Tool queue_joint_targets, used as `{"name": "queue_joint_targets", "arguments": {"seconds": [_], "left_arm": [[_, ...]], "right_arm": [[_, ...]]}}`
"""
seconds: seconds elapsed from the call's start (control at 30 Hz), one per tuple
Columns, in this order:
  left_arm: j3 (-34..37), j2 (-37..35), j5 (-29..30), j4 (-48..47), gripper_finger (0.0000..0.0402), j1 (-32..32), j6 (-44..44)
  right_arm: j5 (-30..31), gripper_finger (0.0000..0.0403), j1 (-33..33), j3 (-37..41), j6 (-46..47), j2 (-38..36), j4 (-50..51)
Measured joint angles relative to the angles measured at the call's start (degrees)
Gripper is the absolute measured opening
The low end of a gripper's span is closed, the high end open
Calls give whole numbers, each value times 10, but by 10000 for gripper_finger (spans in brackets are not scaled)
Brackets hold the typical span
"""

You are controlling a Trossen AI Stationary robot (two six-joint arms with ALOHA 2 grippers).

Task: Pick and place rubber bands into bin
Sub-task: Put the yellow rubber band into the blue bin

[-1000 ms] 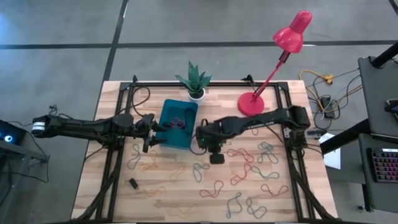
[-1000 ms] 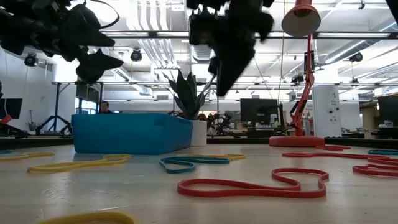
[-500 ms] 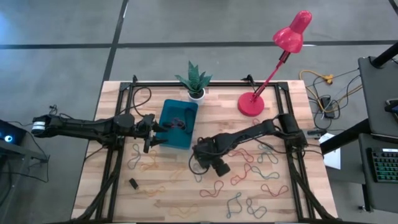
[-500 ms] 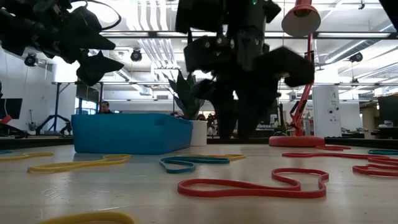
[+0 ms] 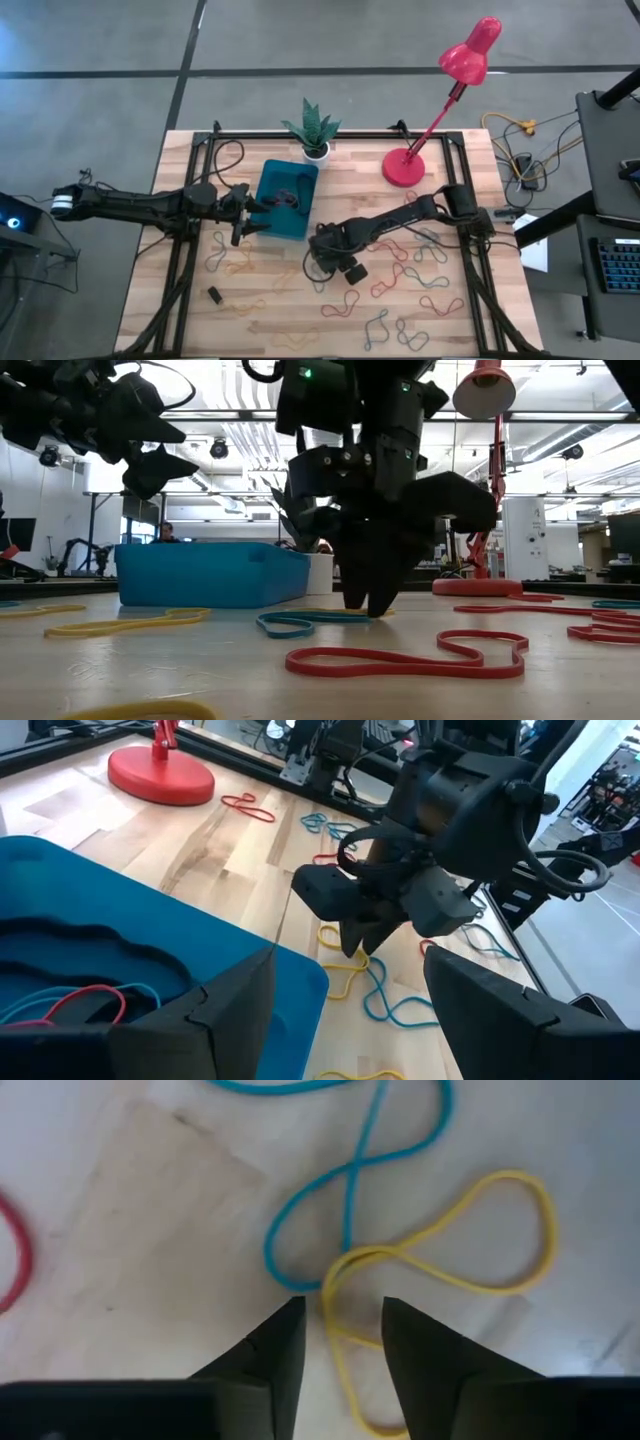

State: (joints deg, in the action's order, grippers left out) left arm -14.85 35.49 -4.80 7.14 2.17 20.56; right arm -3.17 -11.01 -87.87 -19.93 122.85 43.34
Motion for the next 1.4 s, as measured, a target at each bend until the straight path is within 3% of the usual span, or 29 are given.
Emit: {"name": "queue_joint_targets", "arguments": {"seconds": [0.47,0.6,0.77,0.97,1.2,1.4], "left_arm": [[0,0,0,2,240,0,0],[0,0,2,2,240,0,0],[0,0,2,2,240,0,0],[0,1,2,4,240,0,0],[0,0,1,16,240,0,0],[0,0,0,14,240,0,0]], "right_arm": [[21,14,-14,50,44,-5,-30],[17,9,-15,48,100,-5,-25],[-42,8,9,39,229,-20,-23],[10,8,55,41,358,-83,-111],[89,8,120,38,430,-157,-268],[90,8,172,-1,431,-128,-350]]}}
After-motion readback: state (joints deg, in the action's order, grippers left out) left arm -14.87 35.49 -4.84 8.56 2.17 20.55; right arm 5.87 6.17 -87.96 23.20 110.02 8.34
